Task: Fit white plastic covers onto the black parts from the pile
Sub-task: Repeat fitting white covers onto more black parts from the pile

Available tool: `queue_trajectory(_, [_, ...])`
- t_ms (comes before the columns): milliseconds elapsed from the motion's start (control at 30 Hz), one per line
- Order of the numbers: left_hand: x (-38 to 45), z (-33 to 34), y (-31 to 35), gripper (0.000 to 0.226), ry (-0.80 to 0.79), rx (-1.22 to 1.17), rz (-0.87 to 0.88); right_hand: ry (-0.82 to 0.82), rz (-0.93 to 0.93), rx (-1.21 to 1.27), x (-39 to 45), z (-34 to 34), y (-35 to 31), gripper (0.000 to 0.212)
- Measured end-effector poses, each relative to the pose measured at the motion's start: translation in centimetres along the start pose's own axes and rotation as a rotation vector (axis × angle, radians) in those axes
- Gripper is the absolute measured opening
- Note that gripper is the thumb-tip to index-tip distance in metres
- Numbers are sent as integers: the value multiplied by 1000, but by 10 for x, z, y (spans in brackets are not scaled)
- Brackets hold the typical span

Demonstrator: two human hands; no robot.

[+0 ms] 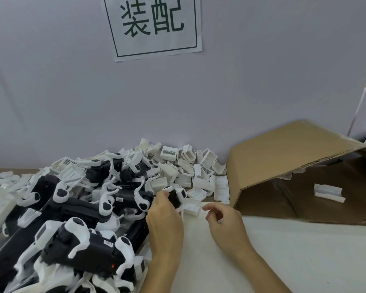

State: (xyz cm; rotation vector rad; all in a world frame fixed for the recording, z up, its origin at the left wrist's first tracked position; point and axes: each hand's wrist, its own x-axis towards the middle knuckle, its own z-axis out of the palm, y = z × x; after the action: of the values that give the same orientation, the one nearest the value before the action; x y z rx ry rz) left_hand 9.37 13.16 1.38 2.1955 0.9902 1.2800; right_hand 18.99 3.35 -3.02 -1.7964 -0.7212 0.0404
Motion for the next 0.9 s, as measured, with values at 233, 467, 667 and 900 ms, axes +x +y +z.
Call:
queue_trajectory(233, [1, 2, 4, 24, 32, -392, 65, 11, -10, 47, 1, -1, 0, 31])
queue_trajectory(467, [6, 0, 11, 42, -308, -1073, -343, 2, -70, 152, -2, -5, -7, 67])
queue_trajectory(667, [5, -3, 17, 27, -469, -1388, -587, -88, -90, 309, -2, -11, -7, 77])
queue_trajectory(900, [7, -7, 21, 29, -468, -1600, -640, 70, -121, 323, 0, -10, -9, 48])
